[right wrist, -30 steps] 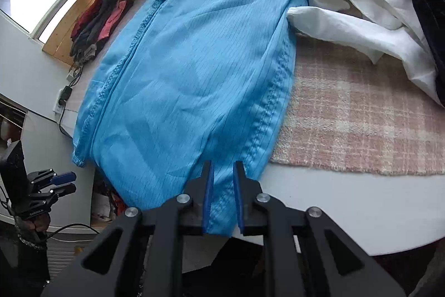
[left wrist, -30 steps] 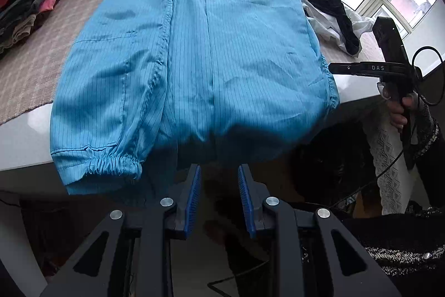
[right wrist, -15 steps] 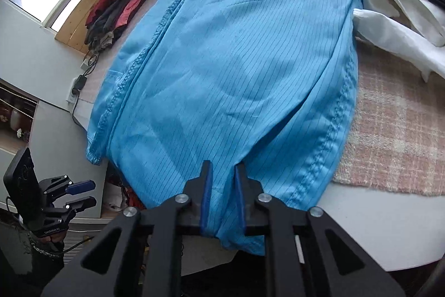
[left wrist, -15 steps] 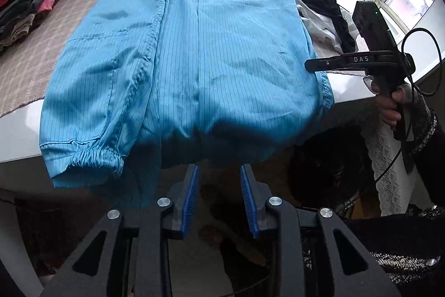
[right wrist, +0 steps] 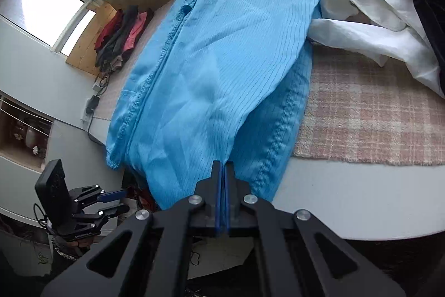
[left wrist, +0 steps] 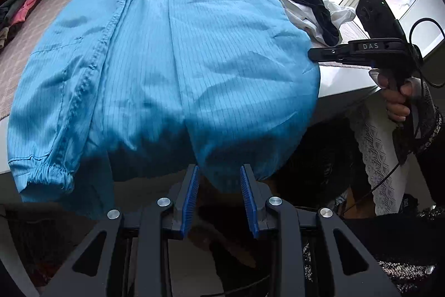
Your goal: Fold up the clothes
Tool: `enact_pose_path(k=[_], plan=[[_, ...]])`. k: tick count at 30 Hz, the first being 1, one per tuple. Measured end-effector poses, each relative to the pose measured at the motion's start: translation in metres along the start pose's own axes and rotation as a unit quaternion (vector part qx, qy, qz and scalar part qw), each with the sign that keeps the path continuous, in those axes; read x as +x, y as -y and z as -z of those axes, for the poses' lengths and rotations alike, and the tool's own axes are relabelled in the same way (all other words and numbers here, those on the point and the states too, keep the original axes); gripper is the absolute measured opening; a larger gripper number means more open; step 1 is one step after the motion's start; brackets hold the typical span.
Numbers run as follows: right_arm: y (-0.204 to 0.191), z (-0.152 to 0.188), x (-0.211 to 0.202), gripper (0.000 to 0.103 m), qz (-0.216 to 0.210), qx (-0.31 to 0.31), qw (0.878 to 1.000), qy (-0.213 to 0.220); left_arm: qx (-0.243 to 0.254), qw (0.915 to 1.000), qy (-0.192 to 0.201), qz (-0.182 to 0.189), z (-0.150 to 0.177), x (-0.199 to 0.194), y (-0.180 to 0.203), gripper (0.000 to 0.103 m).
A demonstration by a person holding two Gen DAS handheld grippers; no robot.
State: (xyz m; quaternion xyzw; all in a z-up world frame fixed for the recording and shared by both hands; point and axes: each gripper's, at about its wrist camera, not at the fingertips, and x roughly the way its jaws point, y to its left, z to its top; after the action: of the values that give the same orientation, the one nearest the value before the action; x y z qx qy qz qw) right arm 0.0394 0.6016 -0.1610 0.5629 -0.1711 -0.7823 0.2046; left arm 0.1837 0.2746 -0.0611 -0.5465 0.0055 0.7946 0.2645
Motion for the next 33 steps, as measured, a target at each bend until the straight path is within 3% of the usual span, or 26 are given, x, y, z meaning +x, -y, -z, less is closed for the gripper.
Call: enact_pose_path(k=[3, 5, 8, 10, 12, 15, 20, 23, 26, 29, 32, 33], plan=[[0.002, -0.001, 0.022, 0.004, 0.026, 0.001, 0.999, -0.038, 0.016, 0.9997, -0.004, 0.02, -0.016, 0.018, 0.018, 0.029], [0.0, -0.002, 0.016, 0.004, 0.029, -0.013, 0.999, -0.034, 0.021, 0.9994, -0.006, 0.025, -0.027, 0.029, 0.029, 0.029], [0.005, -0.031, -0.016, 0.014, 0.048, -0.033, 0.998, 0.02, 0.022, 0.999, 0.01, 0.036, -0.04, 0.036, 0.05, 0.029], [0.012, -0.063, -0.032, 0.031, 0.081, -0.046, 0.994, 0.061, 0.032, 0.9986, 0.024, 0.036, -0.048, 0.041, 0.07, 0.033], [0.022, -0.101, -0.042, 0.038, 0.123, -0.057, 0.986, 0.099, 0.048, 0.9979, 0.035, 0.026, -0.058, 0.051, 0.095, 0.047], [0.048, -0.154, -0.038, 0.04, 0.168, -0.048, 0.978, 0.114, 0.071, 0.997, 0.031, 0.002, -0.075, 0.073, 0.127, 0.054], [0.086, -0.201, -0.016, 0.041, 0.162, -0.013, 0.983, 0.09, 0.113, 0.9923, 0.007, -0.049, -0.08, 0.105, 0.149, 0.057], [0.099, -0.209, -0.003, 0.041, 0.161, -0.005, 0.984, 0.075, 0.128, 0.9902, 0.01, -0.055, -0.081, 0.106, 0.15, 0.058], [0.109, -0.214, 0.007, 0.041, 0.139, 0.005, 0.989, 0.055, 0.125, 0.9908, 0.013, -0.05, -0.082, 0.105, 0.145, 0.05], [0.115, -0.217, 0.016, 0.041, 0.122, 0.011, 0.991, 0.048, 0.106, 0.993, 0.016, -0.051, -0.087, 0.101, 0.133, 0.019], [0.118, -0.218, 0.021, 0.041, 0.08, 0.021, 0.996, 0.044, 0.063, 0.9978, 0.011, -0.017, -0.094, 0.099, 0.112, 0.003], [0.118, -0.219, 0.022, 0.03, 0.069, 0.025, 0.996, 0.045, 0.051, 0.9986, 0.01, -0.008, -0.095, 0.098, 0.106, 0.002]])
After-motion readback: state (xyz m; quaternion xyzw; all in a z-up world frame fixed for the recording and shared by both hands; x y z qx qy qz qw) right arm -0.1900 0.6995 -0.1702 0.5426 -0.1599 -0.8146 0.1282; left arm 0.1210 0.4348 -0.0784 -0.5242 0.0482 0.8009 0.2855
